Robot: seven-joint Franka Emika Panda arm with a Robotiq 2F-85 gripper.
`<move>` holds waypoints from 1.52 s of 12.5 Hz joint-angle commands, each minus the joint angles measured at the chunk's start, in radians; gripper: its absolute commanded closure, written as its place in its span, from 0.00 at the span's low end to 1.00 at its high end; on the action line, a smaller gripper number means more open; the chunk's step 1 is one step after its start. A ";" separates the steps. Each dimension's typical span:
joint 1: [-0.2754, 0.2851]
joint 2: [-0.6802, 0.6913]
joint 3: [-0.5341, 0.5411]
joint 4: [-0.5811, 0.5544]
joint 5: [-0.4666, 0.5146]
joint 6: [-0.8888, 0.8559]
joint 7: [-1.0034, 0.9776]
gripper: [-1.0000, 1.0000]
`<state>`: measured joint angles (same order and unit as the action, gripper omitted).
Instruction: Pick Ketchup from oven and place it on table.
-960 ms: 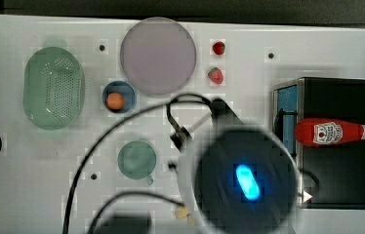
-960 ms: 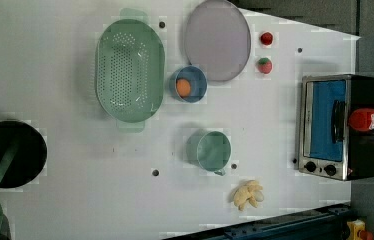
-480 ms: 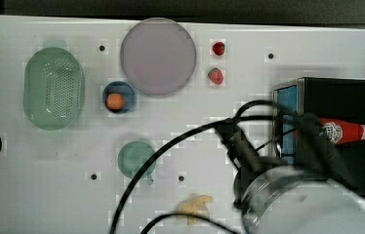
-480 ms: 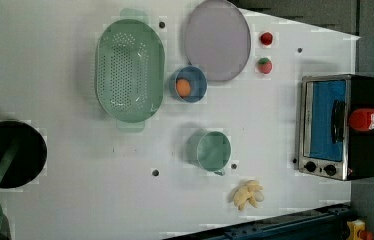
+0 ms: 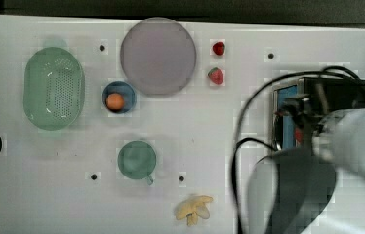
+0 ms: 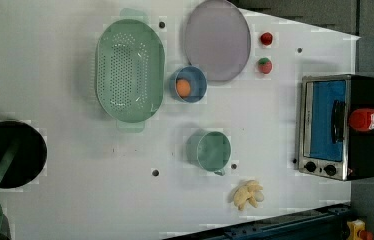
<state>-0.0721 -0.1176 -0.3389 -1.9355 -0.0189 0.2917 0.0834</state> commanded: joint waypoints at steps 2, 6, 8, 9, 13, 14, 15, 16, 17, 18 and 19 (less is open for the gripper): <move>-0.033 0.100 -0.109 0.025 0.009 0.137 0.010 0.00; -0.040 0.254 -0.175 0.080 0.017 0.235 0.010 0.00; -0.051 0.315 -0.194 0.087 0.050 0.287 0.010 0.00; -0.057 0.341 -0.197 0.086 0.086 0.293 0.010 0.00; -0.071 0.419 -0.199 0.082 0.190 0.315 0.010 0.00; -0.071 0.428 -0.198 0.081 0.197 0.320 0.010 0.00; -0.071 0.435 -0.198 0.079 0.199 0.320 0.010 0.00; -0.071 0.441 -0.197 0.078 0.204 0.322 0.010 0.00; -0.071 0.444 -0.196 0.075 0.210 0.325 0.010 0.00; -0.072 0.446 -0.196 0.069 0.210 0.328 0.010 0.04; -0.071 0.446 -0.197 0.063 0.210 0.338 0.010 0.16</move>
<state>-0.1218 0.3621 -0.5439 -1.8652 0.2048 0.6177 0.0851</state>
